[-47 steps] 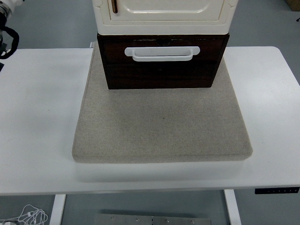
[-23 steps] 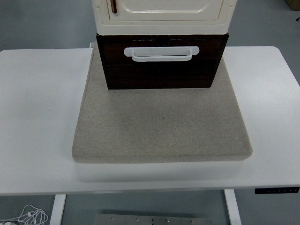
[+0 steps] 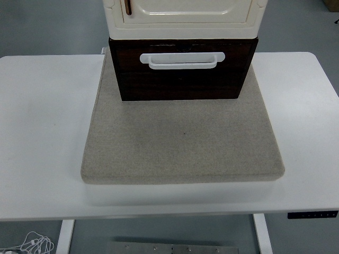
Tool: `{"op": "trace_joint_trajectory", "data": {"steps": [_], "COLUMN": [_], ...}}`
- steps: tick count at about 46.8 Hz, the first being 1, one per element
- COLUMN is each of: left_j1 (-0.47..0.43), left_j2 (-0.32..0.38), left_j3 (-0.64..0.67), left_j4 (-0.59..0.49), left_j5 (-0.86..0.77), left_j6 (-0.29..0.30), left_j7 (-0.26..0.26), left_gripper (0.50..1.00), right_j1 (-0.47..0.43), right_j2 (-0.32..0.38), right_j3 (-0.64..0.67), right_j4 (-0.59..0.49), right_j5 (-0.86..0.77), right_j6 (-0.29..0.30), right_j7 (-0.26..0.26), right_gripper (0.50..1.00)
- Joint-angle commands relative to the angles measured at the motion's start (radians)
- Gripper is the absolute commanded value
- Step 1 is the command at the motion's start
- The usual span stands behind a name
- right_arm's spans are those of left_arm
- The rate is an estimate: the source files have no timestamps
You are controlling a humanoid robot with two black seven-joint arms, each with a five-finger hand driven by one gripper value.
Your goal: Open the drawer under the combination cabinet
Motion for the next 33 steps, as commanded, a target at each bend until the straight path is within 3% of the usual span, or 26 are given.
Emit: {"op": "trace_joint_trajectory", "data": {"steps": [1,13,20,33], "left_j1": [-0.013,-0.059,-0.117,-0.237], "left_j2": [-0.005,-0.006,0.011,0.031], "left_j3": [0.035,0.101,0.193,0.411], "left_j4": [-0.037,-0.184,-0.301,-0.422], "left_j5": [0.0,0.104,0.107,0.107], "left_j6": [-0.005,-0.01,-0.011,-0.065], "left_j7": [0.003,0.013,0.013,0.013], "left_gripper": [1.0,1.0,1.0,1.0], "right_j1": [0.0,0.0,0.0,0.0], "right_j2": [0.0,0.0,0.0,0.0], "right_j3": [0.0,0.0,0.0,0.0], "right_j4": [0.0,0.0,0.0,0.0], "right_j5": [0.0,0.0,0.0,0.0], "right_j6": [0.0,0.0,0.0,0.0], "right_j7": [0.0,0.0,0.0,0.0], "right_gripper": [0.926,0.926,0.926,0.926]}}
